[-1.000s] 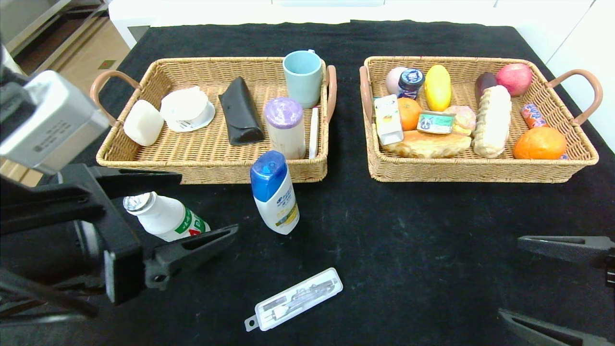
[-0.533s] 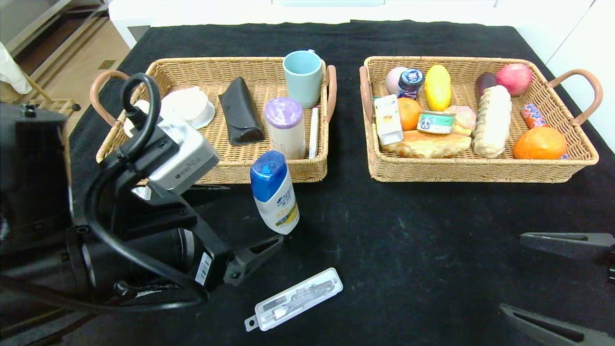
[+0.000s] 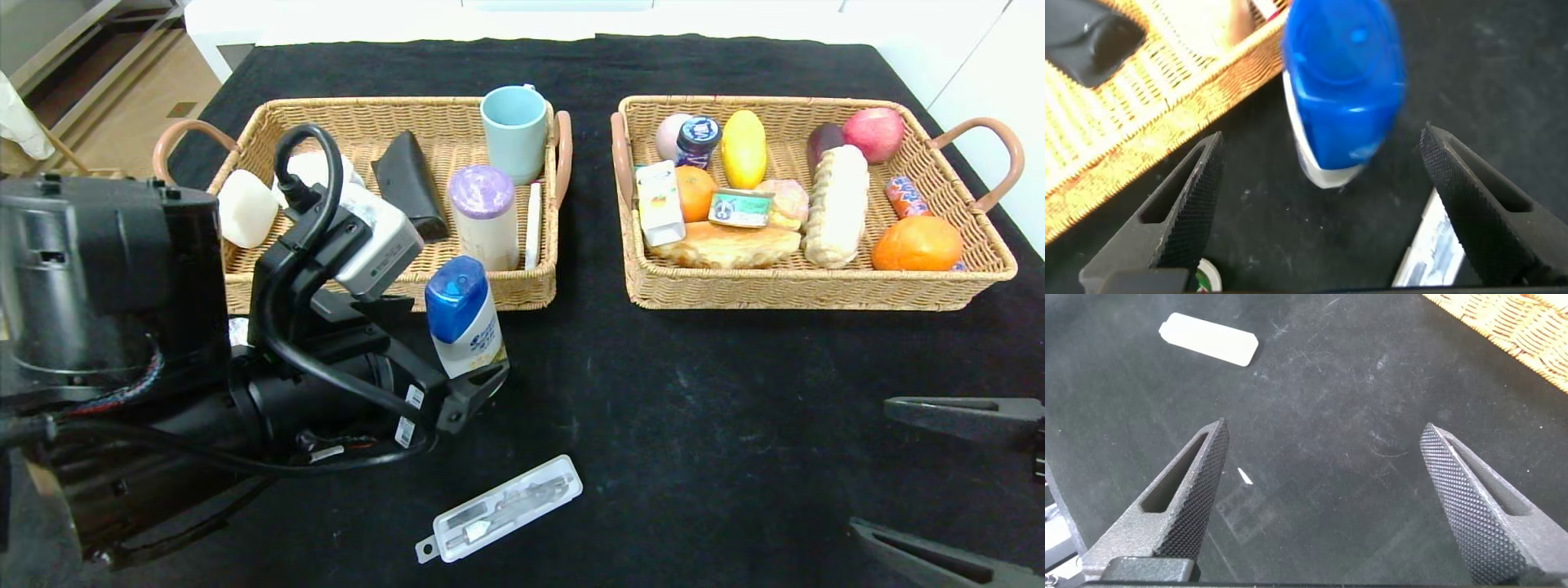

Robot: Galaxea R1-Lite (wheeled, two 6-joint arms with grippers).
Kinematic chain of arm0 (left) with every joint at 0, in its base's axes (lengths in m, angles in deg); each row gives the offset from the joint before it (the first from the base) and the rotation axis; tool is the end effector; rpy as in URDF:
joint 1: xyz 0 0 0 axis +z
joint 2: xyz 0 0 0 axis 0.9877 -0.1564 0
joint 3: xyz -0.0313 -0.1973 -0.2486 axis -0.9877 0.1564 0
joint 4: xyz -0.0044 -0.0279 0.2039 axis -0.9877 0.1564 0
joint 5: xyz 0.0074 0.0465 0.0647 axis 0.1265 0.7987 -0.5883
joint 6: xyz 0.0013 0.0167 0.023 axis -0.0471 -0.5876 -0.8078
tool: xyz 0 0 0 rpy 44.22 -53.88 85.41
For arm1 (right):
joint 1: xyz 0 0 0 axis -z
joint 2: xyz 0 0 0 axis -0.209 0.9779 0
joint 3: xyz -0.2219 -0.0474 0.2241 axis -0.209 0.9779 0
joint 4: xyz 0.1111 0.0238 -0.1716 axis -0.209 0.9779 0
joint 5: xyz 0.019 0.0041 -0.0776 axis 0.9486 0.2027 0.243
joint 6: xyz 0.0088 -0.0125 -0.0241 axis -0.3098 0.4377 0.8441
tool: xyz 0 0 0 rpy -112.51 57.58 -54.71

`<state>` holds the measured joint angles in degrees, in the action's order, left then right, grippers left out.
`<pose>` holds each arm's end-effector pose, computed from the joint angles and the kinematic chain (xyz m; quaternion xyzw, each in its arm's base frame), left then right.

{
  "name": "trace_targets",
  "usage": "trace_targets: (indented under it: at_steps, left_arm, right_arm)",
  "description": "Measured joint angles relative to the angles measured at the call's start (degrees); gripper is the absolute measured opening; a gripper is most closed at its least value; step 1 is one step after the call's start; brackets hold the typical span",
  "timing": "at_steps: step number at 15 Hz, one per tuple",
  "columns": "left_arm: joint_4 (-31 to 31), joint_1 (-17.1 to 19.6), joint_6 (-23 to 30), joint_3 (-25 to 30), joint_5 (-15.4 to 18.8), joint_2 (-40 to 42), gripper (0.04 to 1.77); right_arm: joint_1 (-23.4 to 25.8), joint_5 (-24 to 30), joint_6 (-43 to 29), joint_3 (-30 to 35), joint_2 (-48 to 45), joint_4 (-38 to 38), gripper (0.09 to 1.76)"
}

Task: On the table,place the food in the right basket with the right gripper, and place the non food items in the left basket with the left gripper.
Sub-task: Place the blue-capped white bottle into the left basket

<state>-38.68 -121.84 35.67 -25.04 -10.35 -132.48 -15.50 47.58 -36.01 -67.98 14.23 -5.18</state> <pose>0.1999 -0.1643 0.2536 0.1595 0.0890 -0.2498 0.9509 0.1228 0.0742 0.2318 -0.1189 0.1014 0.3981 0.9039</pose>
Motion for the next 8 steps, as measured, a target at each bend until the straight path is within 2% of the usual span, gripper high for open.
trace_targets:
  at_steps: [3, 8]
  left_arm:
    - [-4.8, 0.0, 0.4, 0.3, -1.4, -1.9, 1.72]
    - [-5.4, -0.1, 1.9, 0.1, -1.4, -3.5, 1.72]
  right_arm:
    - [0.0, 0.0, 0.0, 0.1, 0.1, 0.0, 1.71]
    - [-0.2, 0.0, 0.1, 0.1, -0.2, 0.0, 1.71]
